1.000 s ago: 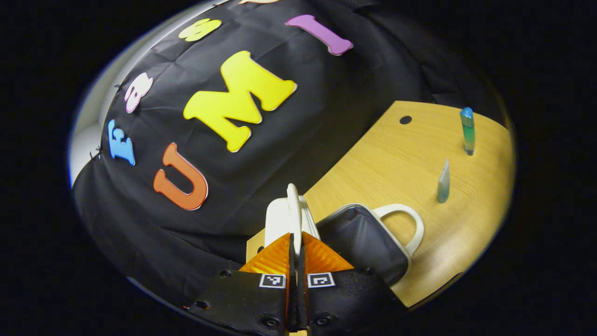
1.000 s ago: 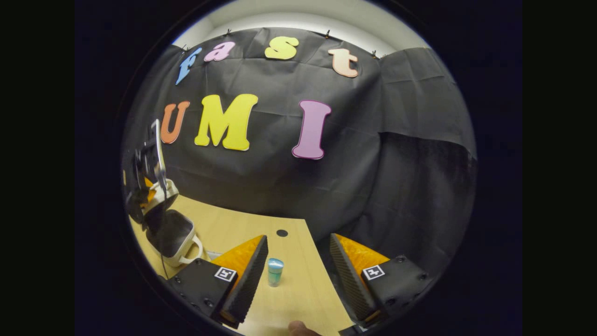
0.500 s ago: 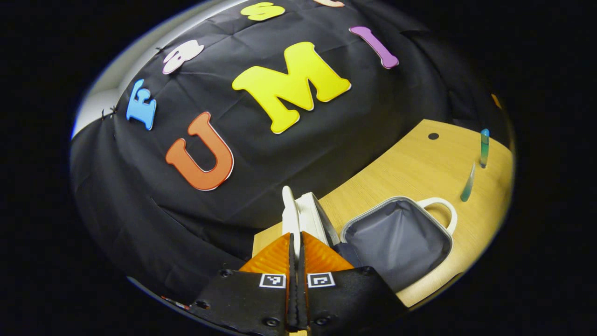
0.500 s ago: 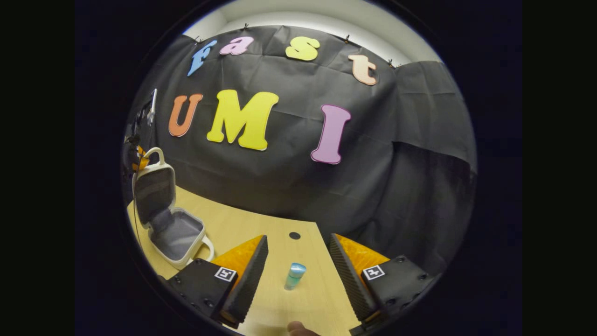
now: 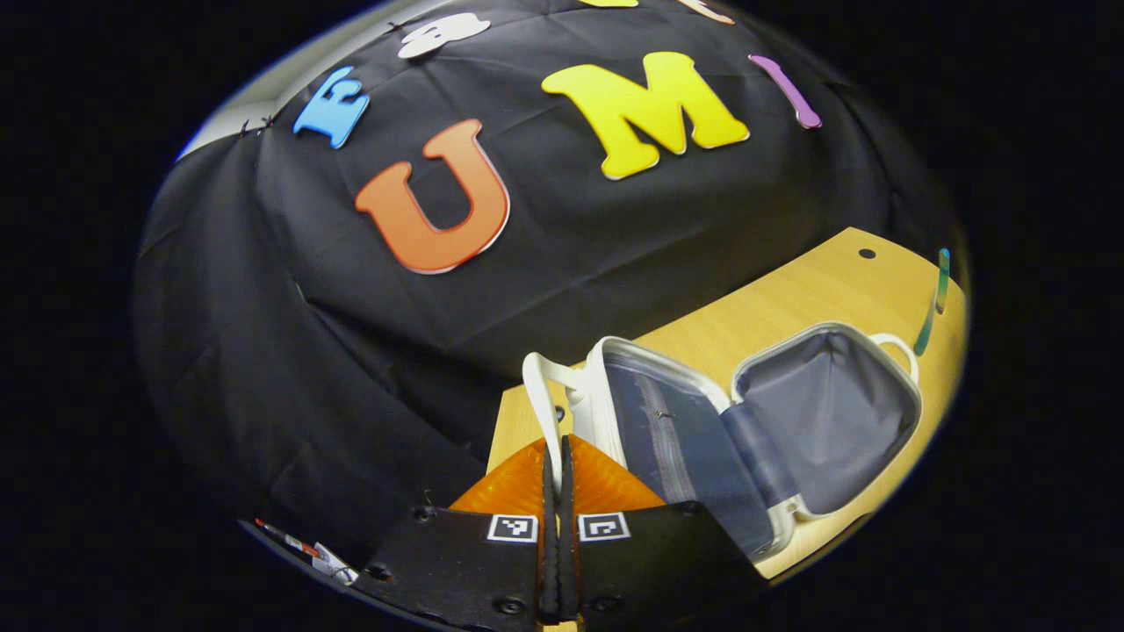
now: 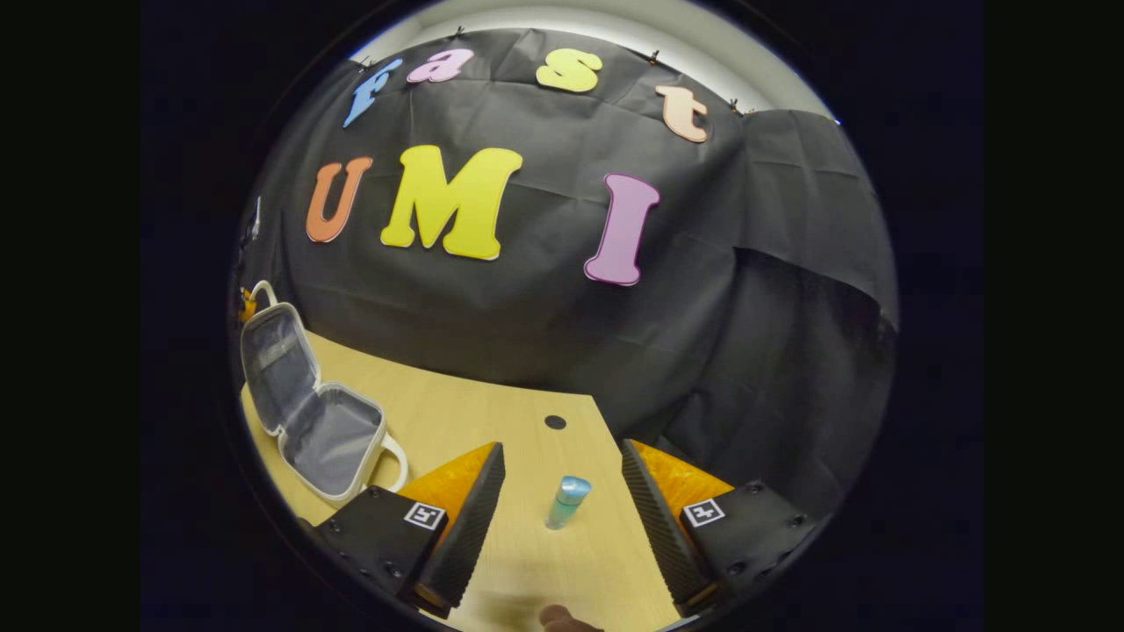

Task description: First open the suitcase, pack the skin care products into it, and then close the suitcase.

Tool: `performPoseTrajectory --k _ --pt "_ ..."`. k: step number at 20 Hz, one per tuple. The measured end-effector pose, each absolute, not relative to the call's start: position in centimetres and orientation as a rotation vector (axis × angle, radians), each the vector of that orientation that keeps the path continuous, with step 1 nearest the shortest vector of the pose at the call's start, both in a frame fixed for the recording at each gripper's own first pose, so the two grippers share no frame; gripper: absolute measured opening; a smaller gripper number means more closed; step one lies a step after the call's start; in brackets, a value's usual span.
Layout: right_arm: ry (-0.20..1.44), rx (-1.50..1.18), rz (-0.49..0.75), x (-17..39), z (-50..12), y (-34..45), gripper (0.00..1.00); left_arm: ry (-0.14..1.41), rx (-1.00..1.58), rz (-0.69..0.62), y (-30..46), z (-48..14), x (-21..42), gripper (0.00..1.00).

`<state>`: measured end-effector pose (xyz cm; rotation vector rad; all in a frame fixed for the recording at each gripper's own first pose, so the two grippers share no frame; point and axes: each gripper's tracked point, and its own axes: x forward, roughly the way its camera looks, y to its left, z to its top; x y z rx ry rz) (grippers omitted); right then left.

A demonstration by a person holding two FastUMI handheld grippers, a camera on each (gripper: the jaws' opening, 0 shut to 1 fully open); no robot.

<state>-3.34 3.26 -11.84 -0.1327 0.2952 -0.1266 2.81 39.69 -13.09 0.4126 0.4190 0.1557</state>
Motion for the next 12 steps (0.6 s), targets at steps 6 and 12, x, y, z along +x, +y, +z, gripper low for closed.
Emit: performPoseTrajectory --k 6,12 --pt "0.337 -0.139 -0.146 -4.1 -12.9 4.7 0.78 0.541 0.285 0.119 44.1 -21.6 3.6 0.03" --pt "0.372 -0.165 -0.185 -4.8 -13.7 5.2 0.80 0.642 0.118 0.083 45.7 -28.7 2.6 0.04"
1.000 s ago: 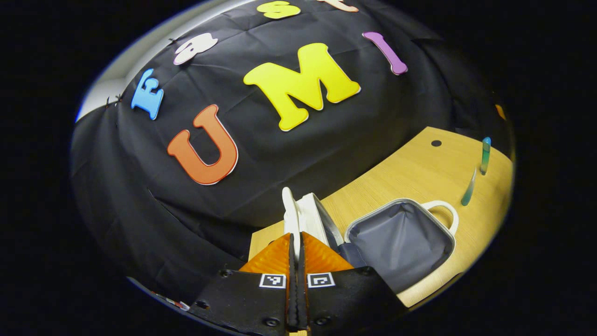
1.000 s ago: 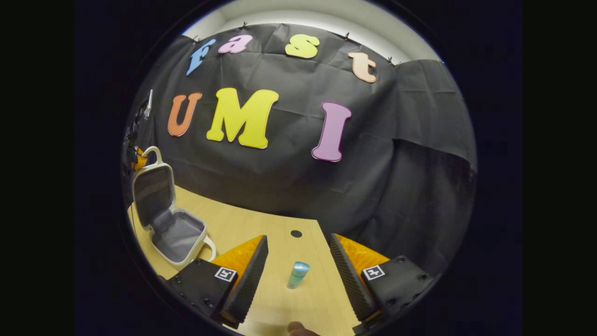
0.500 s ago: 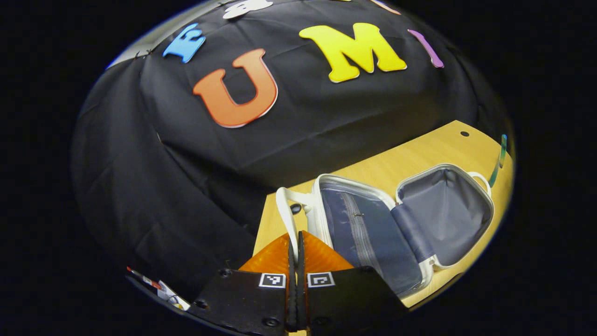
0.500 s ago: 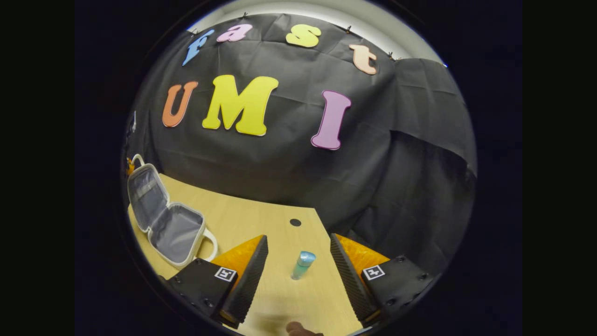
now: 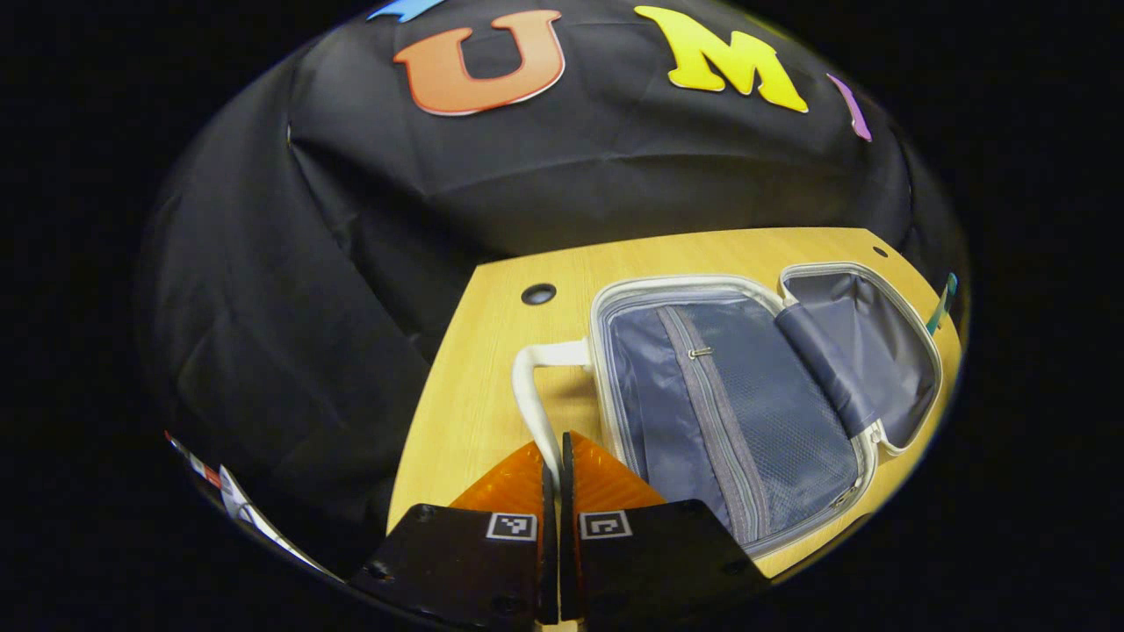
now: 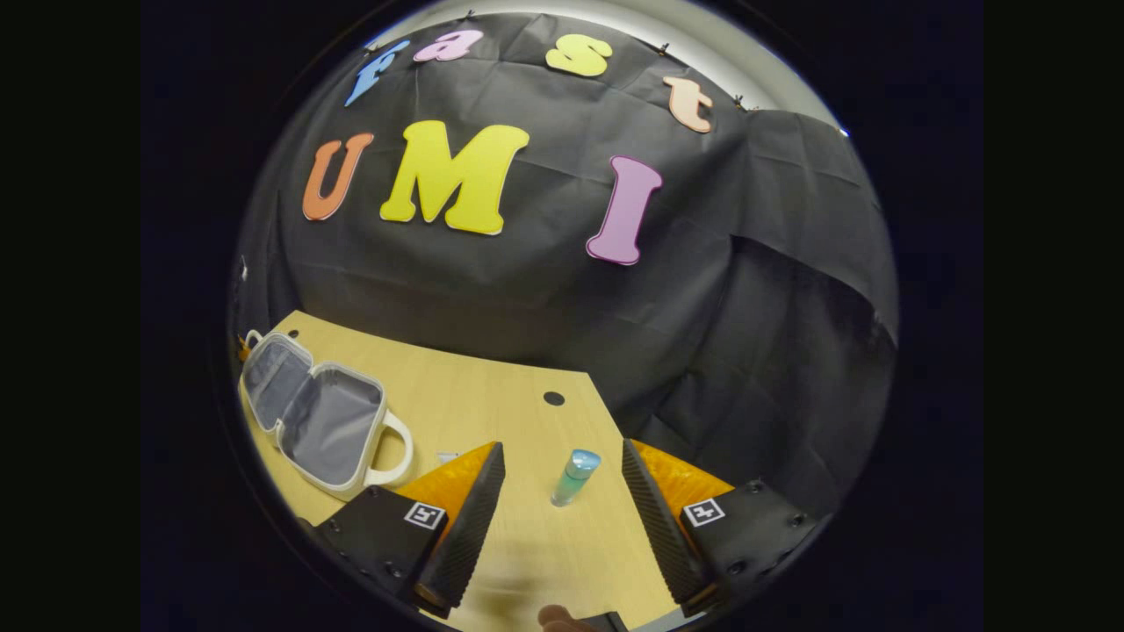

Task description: First open the suitcase, pack the skin care products into it, and then close the suitcase.

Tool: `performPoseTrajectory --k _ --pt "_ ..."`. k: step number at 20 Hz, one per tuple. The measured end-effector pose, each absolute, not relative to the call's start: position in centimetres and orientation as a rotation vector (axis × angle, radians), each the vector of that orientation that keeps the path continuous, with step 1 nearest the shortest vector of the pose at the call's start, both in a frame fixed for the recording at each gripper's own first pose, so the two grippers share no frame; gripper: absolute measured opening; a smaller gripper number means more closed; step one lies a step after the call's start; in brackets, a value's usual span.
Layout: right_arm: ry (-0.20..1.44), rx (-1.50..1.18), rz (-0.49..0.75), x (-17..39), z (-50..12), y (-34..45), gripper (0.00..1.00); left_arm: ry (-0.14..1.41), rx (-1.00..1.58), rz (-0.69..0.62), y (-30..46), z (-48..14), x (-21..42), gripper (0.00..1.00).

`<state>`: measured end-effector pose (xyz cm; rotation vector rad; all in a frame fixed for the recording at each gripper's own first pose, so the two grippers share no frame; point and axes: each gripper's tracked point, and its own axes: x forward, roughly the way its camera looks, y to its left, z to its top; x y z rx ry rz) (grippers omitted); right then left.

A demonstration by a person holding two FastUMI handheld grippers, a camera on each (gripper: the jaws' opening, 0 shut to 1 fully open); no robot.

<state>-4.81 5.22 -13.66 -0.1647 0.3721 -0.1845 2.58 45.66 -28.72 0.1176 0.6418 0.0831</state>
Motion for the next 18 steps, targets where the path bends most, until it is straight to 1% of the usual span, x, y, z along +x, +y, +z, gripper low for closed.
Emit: performPoseTrajectory --k 1,3,5,6,7,8,10,12,14,18 --pt "0.377 -0.167 -0.188 -4.8 -13.7 5.3 0.80 0.645 0.091 0.069 45.6 -29.4 2.4 0.04" --pt "0.389 -0.172 -0.194 -5.0 -13.8 5.3 0.78 0.622 0.068 0.056 45.6 -30.0 3.0 0.09" --pt "0.395 -0.177 -0.195 -5.2 -13.9 5.5 0.80 0.618 0.051 0.064 46.0 -30.9 3.3 0.14" --pt "0.398 -0.180 -0.196 -5.4 -14.2 5.5 0.80 0.635 0.042 0.077 46.5 -31.6 3.2 0.12" --pt "0.403 -0.179 -0.194 -5.4 -14.3 5.6 0.80 0.635 0.034 0.102 47.2 -31.5 3.0 0.21" --pt "0.407 -0.178 -0.188 -5.9 -14.6 5.9 0.80 0.623 0.022 0.120 47.9 -31.2 2.8 0.46" --pt "0.392 -0.174 -0.163 -6.8 -14.9 6.3 0.79 0.614 0.002 0.167 48.6 -30.3 2.1 0.72" --pt "0.372 -0.177 -0.144 -6.6 -14.8 6.3 0.79 0.607 -0.036 0.155 47.3 -29.0 1.2 0.97" --pt "0.365 -0.179 -0.130 -6.2 -14.8 6.0 0.79 0.587 -0.056 0.133 45.1 -27.6 0.5 0.98" --pt "0.379 -0.167 -0.083 -5.6 -15.8 5.6 0.80 0.536 -0.086 0.039 38.1 -24.5 0.6 0.98"
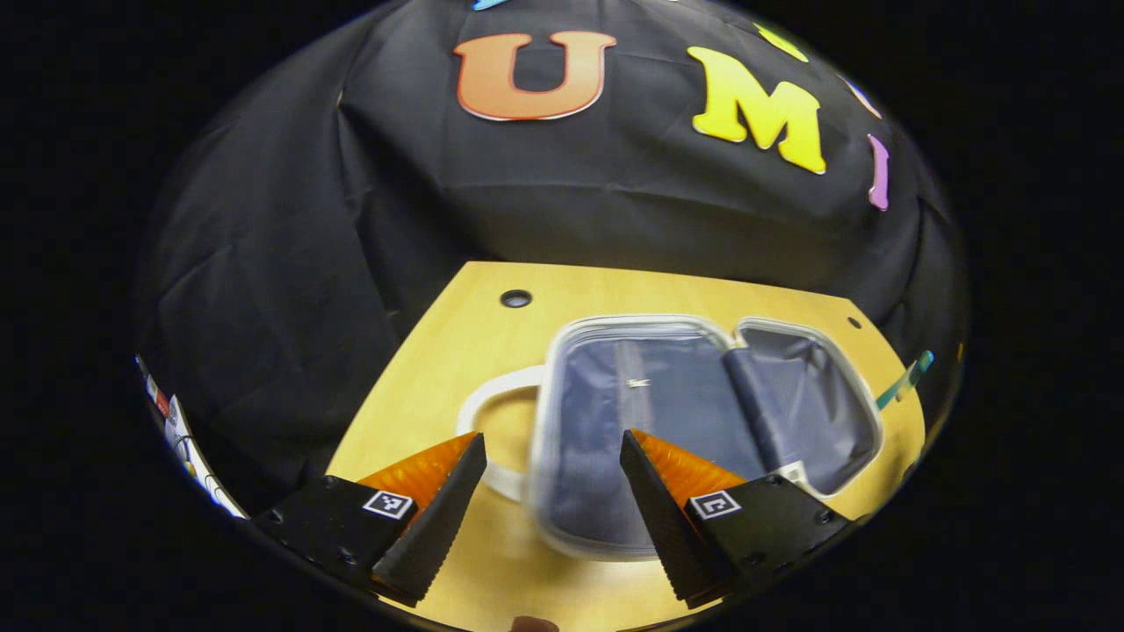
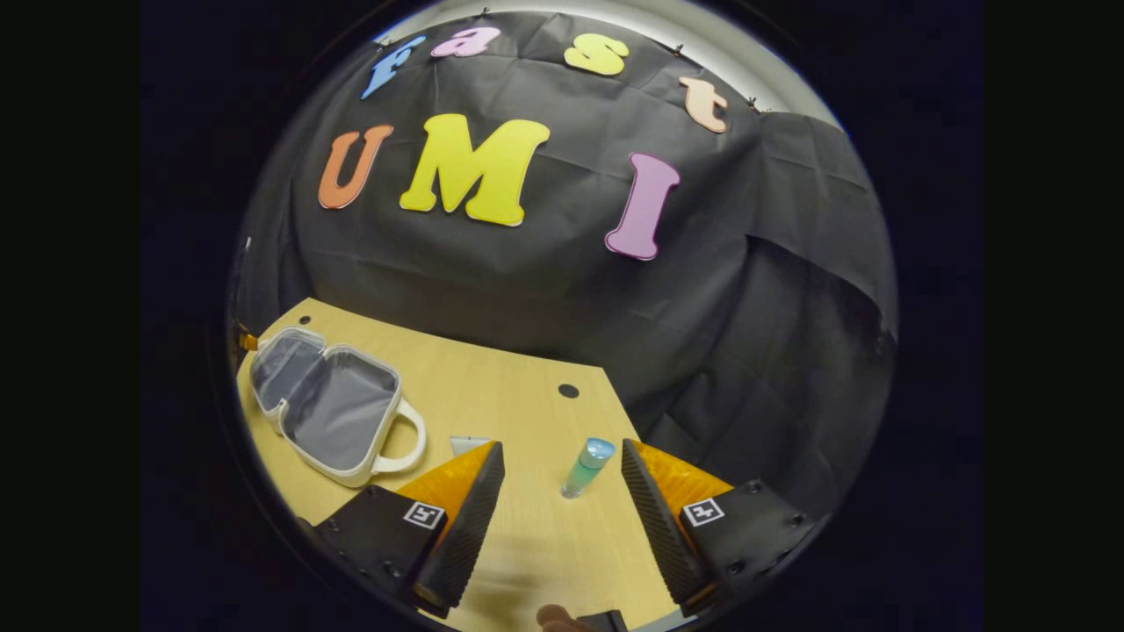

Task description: First open the suitcase, pack the skin care products into it, and then close the suitcase.

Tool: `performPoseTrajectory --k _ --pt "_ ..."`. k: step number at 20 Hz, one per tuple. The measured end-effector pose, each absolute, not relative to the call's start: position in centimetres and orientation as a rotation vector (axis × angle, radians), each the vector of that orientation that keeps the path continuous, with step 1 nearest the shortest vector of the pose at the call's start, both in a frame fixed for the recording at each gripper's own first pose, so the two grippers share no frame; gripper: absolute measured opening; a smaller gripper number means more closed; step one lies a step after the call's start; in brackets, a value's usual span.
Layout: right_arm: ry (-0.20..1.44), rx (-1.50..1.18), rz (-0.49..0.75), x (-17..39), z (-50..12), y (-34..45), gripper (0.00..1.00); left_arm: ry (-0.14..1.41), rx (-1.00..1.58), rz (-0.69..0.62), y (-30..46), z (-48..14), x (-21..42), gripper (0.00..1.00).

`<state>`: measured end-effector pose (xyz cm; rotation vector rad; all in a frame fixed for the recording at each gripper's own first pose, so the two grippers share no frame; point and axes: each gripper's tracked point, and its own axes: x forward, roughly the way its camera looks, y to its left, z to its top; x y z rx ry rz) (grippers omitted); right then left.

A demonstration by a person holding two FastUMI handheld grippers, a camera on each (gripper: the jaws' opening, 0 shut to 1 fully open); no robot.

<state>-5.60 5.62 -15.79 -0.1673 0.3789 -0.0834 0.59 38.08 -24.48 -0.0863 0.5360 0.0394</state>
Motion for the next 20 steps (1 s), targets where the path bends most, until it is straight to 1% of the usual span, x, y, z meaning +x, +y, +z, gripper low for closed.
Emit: performPoseTrajectory --k 5,12,15,20 --pt "0.402 -0.168 -0.033 -5.3 -16.9 4.0 0.79 0.485 -0.072 -0.142 26.5 -21.8 1.6 0.98" --pt "0.418 -0.167 -0.036 -5.1 -18.0 -0.6 0.80 0.455 -0.028 -0.420 10.4 -19.9 2.5 0.98" --pt "0.427 -0.168 -0.041 -5.0 -18.4 -2.7 0.80 0.462 -0.022 -0.534 3.7 -20.2 1.9 0.98" --pt "0.451 -0.189 -0.022 -5.2 -19.6 -5.2 0.80 0.509 -0.006 -0.639 -3.9 -22.9 2.0 0.98"
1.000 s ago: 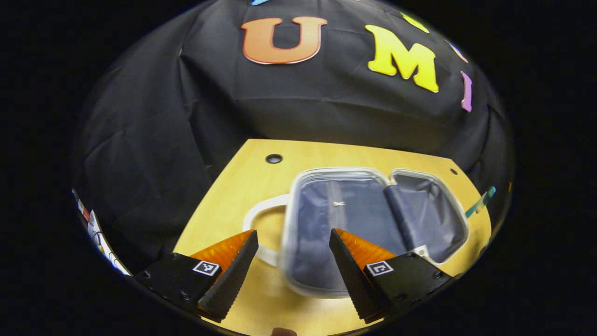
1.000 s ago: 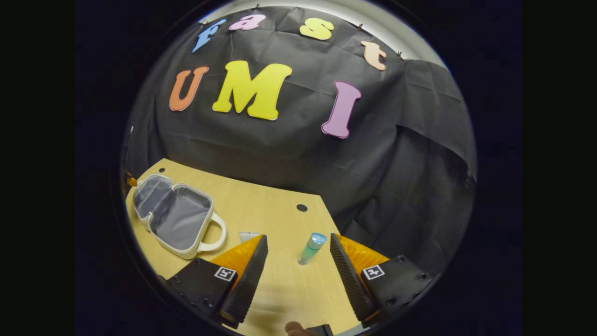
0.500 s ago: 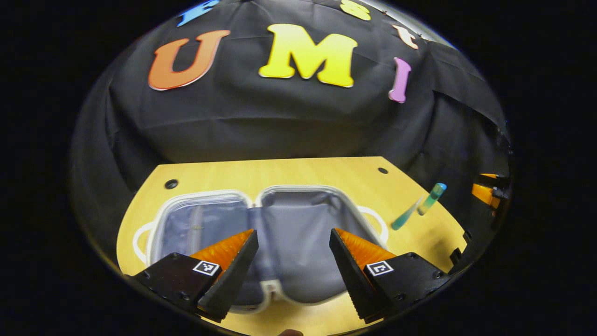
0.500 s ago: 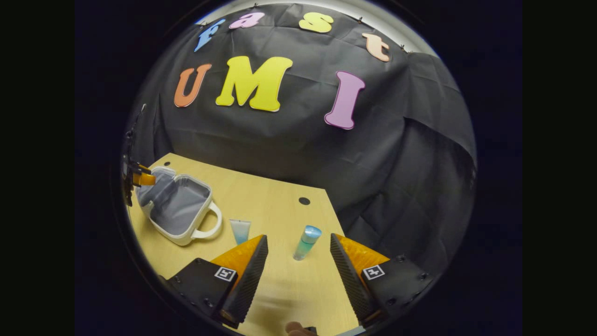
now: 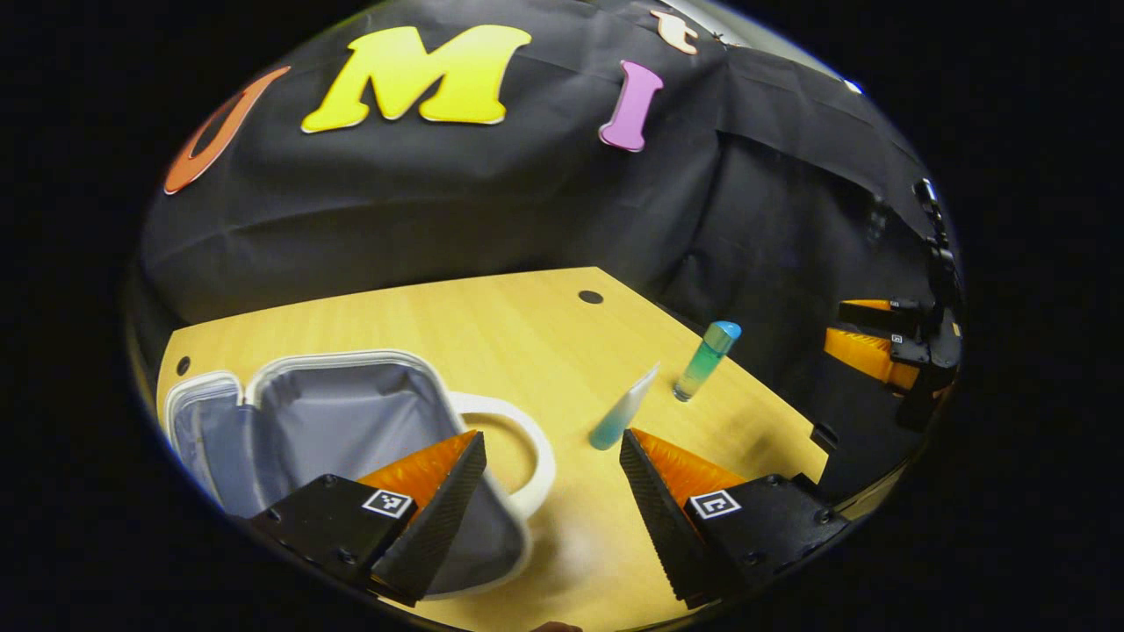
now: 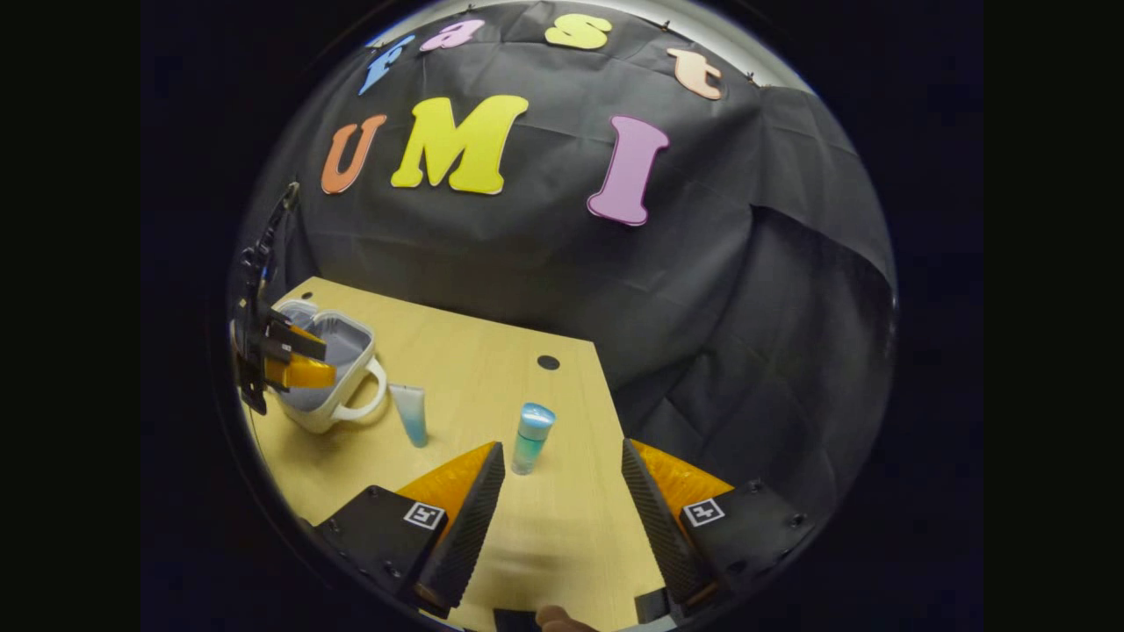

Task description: First open the suitcase, pack the skin care products into it, and then close the suitcase.

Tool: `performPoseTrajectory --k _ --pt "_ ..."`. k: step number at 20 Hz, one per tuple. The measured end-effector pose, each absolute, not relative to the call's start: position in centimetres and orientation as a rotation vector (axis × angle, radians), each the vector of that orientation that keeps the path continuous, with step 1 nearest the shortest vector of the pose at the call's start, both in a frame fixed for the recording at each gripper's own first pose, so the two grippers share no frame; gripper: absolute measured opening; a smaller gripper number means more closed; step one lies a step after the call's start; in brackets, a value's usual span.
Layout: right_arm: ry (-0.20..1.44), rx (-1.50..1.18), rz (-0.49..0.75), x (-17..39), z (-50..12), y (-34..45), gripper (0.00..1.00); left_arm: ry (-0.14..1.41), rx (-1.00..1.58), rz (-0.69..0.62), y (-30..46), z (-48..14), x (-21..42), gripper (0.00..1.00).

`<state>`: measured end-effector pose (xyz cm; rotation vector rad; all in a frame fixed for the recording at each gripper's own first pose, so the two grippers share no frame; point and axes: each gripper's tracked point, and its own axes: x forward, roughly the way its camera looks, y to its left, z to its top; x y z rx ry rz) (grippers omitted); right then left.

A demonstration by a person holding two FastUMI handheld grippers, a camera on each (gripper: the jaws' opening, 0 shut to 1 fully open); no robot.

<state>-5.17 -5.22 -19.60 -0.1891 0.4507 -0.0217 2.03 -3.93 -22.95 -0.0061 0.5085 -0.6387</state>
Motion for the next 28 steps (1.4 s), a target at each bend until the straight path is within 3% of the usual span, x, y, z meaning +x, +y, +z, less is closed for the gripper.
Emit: performPoseTrajectory --k 5,9,12,13,14,15,17,18,19,20,24,27,28 --pt "0.489 -0.223 0.027 -4.8 -21.4 -7.2 0.80 0.524 -0.001 -0.671 -10.9 -25.3 3.1 0.98" --pt "0.517 -0.239 0.071 -3.6 -23.0 -8.4 0.80 0.532 0.003 -0.605 -13.6 -28.1 6.1 0.95" --pt "0.530 -0.239 0.098 -1.8 -23.9 -9.1 0.80 0.562 -0.023 -0.531 -13.8 -30.2 7.8 0.80" --pt "0.532 -0.228 0.107 -1.0 -23.9 -9.1 0.79 0.573 -0.036 -0.519 -14.1 -30.9 8.2 0.81" --pt "0.530 -0.215 0.118 -0.2 -24.0 -8.9 0.80 0.588 -0.050 -0.522 -14.5 -31.5 8.2 0.69" --pt "0.532 -0.200 0.134 0.7 -23.9 -8.5 0.80 0.597 -0.060 -0.521 -14.9 -31.8 8.2 0.72" --pt "0.528 -0.170 0.161 2.4 -23.8 -7.5 0.79 0.590 -0.064 -0.510 -15.1 -31.9 8.3 0.56" --pt "0.521 -0.156 0.174 3.2 -23.8 -6.9 0.79 0.586 -0.074 -0.507 -15.1 -31.7 8.3 0.53" --pt "0.518 -0.138 0.189 4.0 -23.8 -6.1 0.79 0.590 -0.085 -0.501 -15.1 -31.7 7.9 0.58" --pt "0.516 -0.121 0.203 4.5 -24.1 -5.3 0.79 0.599 -0.096 -0.499 -15.1 -31.7 7.3 0.49" --pt "0.541 -0.108 0.250 6.3 -26.6 -2.4 0.80 0.608 -0.089 -0.485 -14.5 -29.8 4.6 0.46" --pt "0.582 -0.067 0.230 7.4 -28.9 -1.5 0.79 0.522 -0.059 -0.444 -12.4 -25.0 2.4 0.45" --pt "0.595 -0.048 0.216 7.7 -29.8 -1.2 0.79 0.504 -0.056 -0.425 -11.2 -23.5 1.5 0.49"
